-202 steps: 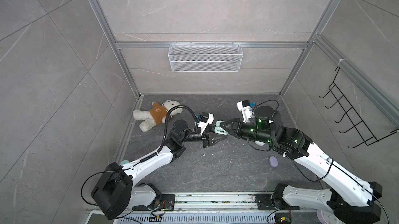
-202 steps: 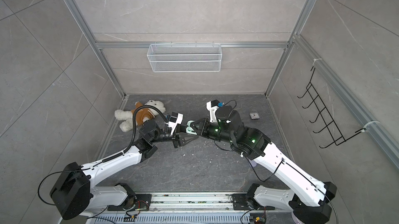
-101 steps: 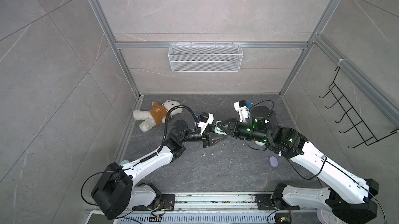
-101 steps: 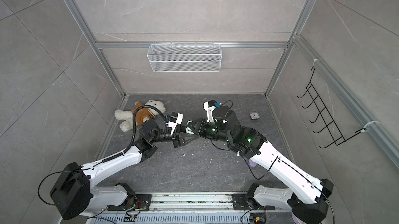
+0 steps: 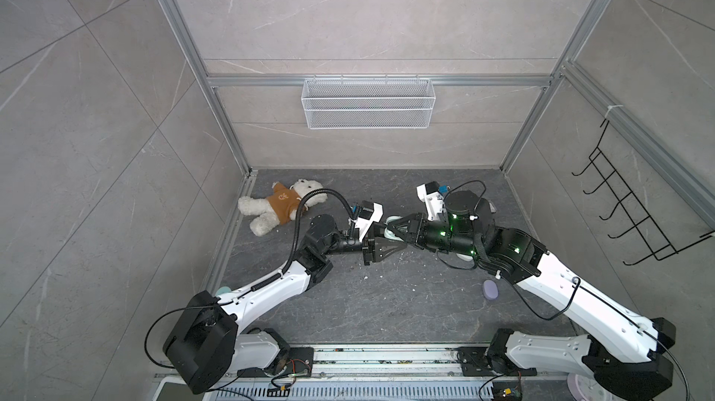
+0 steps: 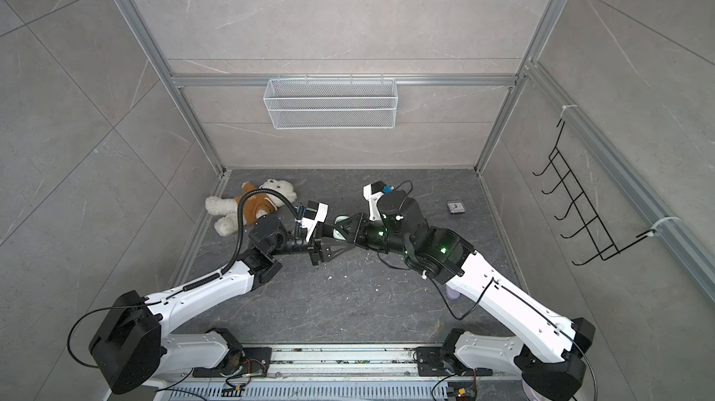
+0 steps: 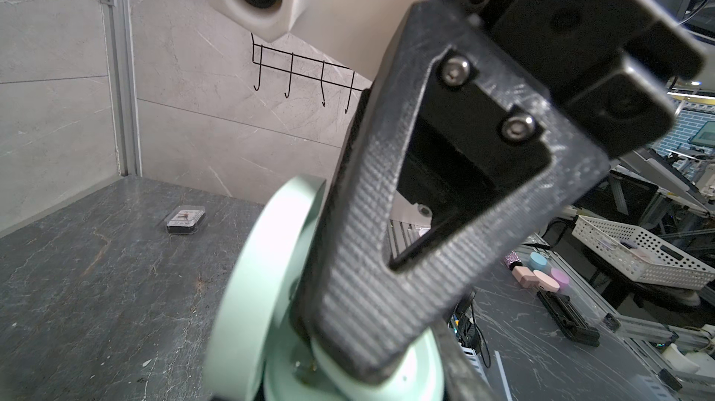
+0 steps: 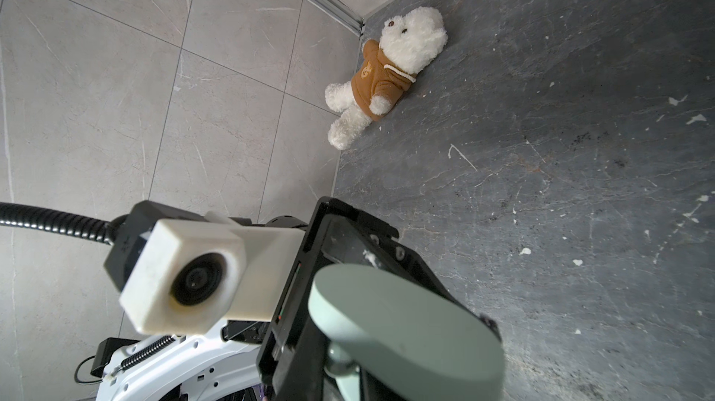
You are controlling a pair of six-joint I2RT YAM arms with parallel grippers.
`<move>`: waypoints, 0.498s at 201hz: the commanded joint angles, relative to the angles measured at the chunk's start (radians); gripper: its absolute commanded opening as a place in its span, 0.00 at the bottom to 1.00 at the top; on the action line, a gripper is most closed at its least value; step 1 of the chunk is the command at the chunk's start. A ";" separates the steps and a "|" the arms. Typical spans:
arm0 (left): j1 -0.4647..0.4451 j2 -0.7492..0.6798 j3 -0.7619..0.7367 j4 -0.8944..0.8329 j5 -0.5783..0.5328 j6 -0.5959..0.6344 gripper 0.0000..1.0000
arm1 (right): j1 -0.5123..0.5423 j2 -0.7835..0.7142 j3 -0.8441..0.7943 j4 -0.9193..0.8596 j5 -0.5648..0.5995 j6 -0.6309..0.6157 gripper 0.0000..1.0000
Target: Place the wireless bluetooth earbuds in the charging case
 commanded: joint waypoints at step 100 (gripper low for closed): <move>-0.005 -0.059 0.038 0.031 0.001 0.034 0.33 | 0.009 -0.017 0.012 -0.100 0.017 -0.008 0.25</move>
